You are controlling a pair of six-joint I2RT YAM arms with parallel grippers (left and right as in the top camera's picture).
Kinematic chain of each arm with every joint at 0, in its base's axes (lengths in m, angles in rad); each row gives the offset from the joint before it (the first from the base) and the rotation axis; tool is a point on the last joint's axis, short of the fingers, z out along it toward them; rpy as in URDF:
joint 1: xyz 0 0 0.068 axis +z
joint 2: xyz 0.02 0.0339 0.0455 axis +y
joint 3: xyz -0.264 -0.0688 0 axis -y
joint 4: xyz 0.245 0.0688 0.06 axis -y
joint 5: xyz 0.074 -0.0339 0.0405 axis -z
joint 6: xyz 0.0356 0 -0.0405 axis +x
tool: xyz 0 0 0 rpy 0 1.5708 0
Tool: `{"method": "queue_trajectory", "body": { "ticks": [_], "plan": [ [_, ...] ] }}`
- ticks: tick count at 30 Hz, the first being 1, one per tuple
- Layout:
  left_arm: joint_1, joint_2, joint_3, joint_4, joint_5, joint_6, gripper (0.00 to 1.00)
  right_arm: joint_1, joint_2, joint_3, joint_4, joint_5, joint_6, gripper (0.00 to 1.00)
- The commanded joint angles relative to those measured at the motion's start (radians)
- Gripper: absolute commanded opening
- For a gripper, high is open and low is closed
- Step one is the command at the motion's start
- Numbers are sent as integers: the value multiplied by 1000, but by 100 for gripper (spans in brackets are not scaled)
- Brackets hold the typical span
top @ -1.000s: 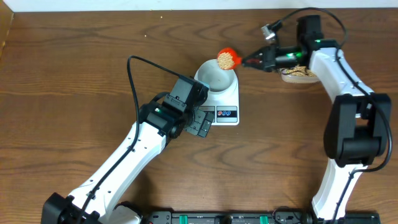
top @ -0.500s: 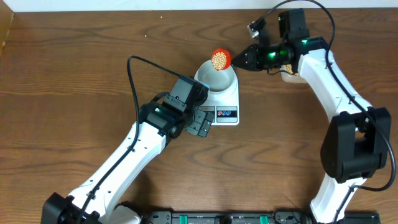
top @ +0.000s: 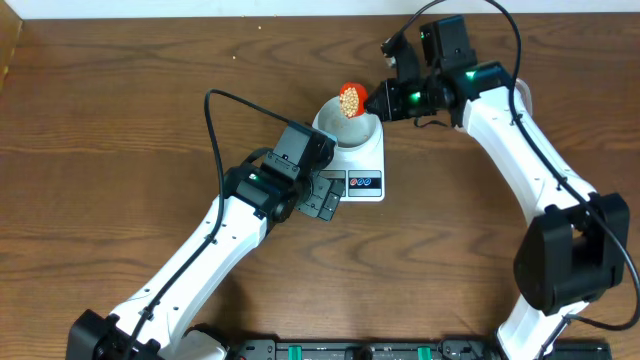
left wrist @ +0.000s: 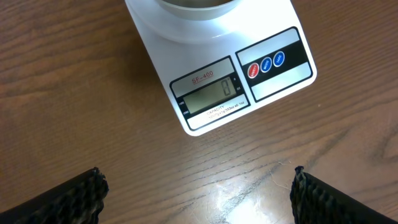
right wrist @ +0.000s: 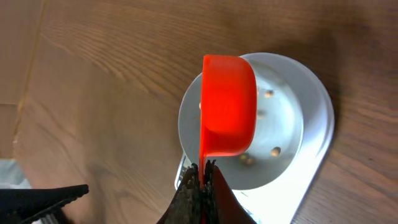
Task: Scoop item into bowl and weigh 50g on scale
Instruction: 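Carry the filled scoop with the right gripper over the grey bowl, then tilt the scoop to pour soybeans into the grey bowl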
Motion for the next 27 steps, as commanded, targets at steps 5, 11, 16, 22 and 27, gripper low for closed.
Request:
{"method": "queue_trajectory", "body": {
  "ticks": [5, 11, 16, 22, 27],
  "plan": [
    [3, 8, -6, -3, -3, -5, 96, 16, -40, 2, -17, 48, -31, 1],
    [3, 8, -6, -3, -3, -5, 96, 18, -40, 2, -27, 83, -46, 1],
    [3, 8, -6, -3, -3, -5, 96, 18, -40, 2, -29, 83, -47, 2],
    [3, 8, -6, -3, -3, -5, 96, 18, -40, 2, -38, 83, -85, 2],
    [3, 8, -6, -3, -3, -5, 96, 18, -40, 2, -45, 87, -100, 2]
  ]
}}
